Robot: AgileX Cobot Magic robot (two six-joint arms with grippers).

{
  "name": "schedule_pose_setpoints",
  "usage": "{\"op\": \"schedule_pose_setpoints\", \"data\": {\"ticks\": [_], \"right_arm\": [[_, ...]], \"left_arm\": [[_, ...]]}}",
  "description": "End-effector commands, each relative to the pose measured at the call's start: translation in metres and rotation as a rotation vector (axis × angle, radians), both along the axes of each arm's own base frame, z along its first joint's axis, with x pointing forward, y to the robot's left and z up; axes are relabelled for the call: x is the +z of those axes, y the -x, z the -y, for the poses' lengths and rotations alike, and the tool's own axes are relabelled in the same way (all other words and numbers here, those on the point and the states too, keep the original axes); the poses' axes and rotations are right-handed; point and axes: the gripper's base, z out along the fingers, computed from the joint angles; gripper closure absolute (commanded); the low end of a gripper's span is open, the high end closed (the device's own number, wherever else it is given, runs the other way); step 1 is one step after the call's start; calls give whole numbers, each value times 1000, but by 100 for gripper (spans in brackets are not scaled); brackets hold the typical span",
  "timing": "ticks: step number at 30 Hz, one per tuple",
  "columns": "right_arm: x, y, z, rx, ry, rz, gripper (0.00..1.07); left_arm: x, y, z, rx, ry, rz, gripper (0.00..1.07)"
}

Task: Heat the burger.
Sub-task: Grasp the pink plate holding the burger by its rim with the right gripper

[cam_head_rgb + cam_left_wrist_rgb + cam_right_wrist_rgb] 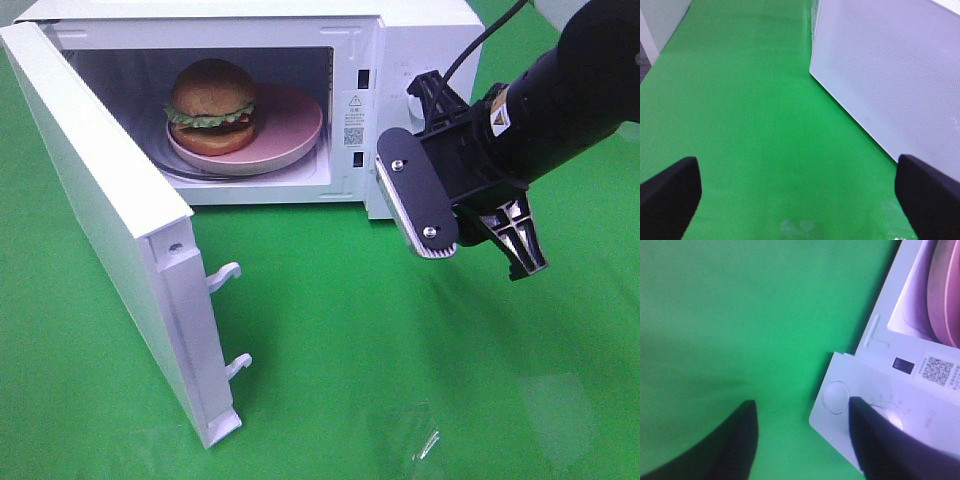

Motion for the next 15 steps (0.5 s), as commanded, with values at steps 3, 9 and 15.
{"op": "schedule_pose_setpoints", "data": {"ticks": [3,9,15], "right_arm": [[10,-4,-2,-68,-77,28,21],[18,-8,-3,-99,-102,41,14],[22,-8,-9,-68,-92,69,16]], "left_arm": [[1,2,0,-1,-3,32,6],[1,2,0,-1,-3,32,6],[1,2,0,-1,-3,32,6]]}}
